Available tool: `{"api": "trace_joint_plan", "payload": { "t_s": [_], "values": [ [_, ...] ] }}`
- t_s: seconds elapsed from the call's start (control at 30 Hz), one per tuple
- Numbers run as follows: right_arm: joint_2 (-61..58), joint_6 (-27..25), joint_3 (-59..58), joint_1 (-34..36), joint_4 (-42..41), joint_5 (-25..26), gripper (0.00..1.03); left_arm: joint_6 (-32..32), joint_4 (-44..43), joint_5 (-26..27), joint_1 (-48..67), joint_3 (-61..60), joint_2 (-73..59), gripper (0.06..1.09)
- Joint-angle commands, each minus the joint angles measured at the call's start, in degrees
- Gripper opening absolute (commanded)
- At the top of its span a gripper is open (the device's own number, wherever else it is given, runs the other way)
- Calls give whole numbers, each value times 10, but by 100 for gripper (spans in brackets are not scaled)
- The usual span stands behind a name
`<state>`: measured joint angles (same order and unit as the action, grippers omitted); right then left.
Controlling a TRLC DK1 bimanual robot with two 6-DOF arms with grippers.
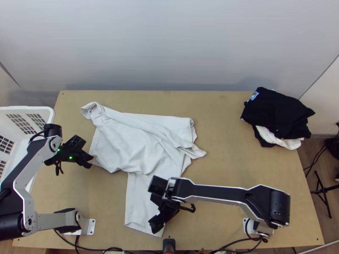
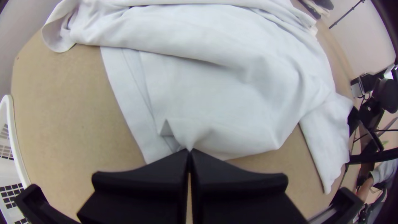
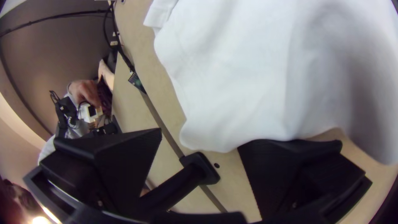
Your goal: Fold the t-shirt
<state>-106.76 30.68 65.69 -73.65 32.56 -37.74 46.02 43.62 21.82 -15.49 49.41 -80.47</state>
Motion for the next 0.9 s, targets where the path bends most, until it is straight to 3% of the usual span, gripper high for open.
{"api": "trace_joint_plan", "payload": {
  "t_s": [0.0, 0.03, 0.17, 0.23, 0.37, 0.57, 0.87],
  "values": [
    [-21, -43, 44, -18, 11, 13, 22, -11, -17, 0, 5, -9, -4, 10],
    [-21, -55, 48, -18, 11, 14, 2, -14, -17, -1, 4, -9, -4, 10],
    [32, -72, 47, 0, 41, 16, 3, -38, -13, 1, -11, 18, 4, 10],
    [69, -72, 47, 29, 57, 21, 3, -49, 2, 28, -34, 47, 12, 10],
    [138, -68, 72, 132, 78, 40, 3, -100, 13, 74, -60, 103, 22, 10],
    [199, -66, 163, 291, 107, 55, 3, -179, 17, 82, -67, 171, 35, 10],
    [247, -45, 302, 425, 93, 68, 3, -308, 28, 82, -48, 329, 77, 10]
  ]
}}
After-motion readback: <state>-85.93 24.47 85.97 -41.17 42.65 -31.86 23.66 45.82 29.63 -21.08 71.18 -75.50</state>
